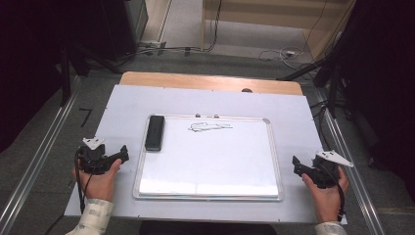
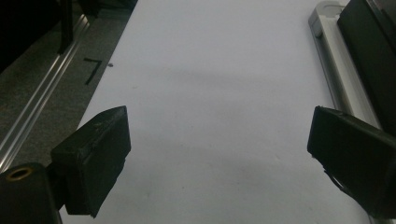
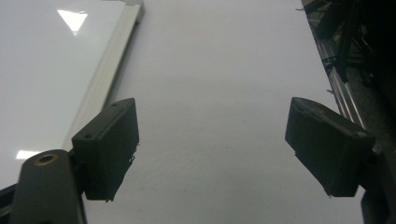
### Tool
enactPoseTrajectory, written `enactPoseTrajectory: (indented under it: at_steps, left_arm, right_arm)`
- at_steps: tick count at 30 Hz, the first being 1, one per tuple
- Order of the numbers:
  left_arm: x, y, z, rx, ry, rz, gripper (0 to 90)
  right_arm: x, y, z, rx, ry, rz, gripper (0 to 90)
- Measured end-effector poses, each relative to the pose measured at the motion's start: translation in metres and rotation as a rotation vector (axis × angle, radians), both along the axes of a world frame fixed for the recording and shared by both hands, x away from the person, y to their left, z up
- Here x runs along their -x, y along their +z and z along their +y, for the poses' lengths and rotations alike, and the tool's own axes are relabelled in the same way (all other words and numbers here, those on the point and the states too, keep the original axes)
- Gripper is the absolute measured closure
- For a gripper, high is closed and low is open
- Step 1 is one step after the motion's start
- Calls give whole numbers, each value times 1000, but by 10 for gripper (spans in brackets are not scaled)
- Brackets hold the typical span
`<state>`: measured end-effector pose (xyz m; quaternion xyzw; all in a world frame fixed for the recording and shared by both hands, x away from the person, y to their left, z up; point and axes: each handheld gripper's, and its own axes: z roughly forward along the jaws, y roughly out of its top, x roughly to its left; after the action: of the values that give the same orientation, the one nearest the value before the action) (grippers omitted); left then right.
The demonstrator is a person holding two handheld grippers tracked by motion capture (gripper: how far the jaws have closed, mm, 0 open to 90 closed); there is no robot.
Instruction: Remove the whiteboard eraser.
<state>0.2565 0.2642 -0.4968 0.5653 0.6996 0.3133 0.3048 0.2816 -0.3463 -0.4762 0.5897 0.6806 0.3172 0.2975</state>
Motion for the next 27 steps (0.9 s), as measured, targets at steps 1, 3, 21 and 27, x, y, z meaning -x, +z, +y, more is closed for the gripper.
enactPoseTrajectory:
  at_steps: [1,3,21,27]
  left_arm:
    - [0,1,0,2,-1,-5,67]
    - [1,2,-1,6,-4,-12,67]
    - [-8,13,-26,45,-71,-39,67]
    - [-11,15,-31,52,-82,-35,68]
  right_arm:
    - [2,2,0,1,3,-3,153]
    - [6,5,0,-9,4,-21,153]
    - [5,4,-6,-28,-19,-2,153]
    - [7,5,-5,-33,-26,-2,155]
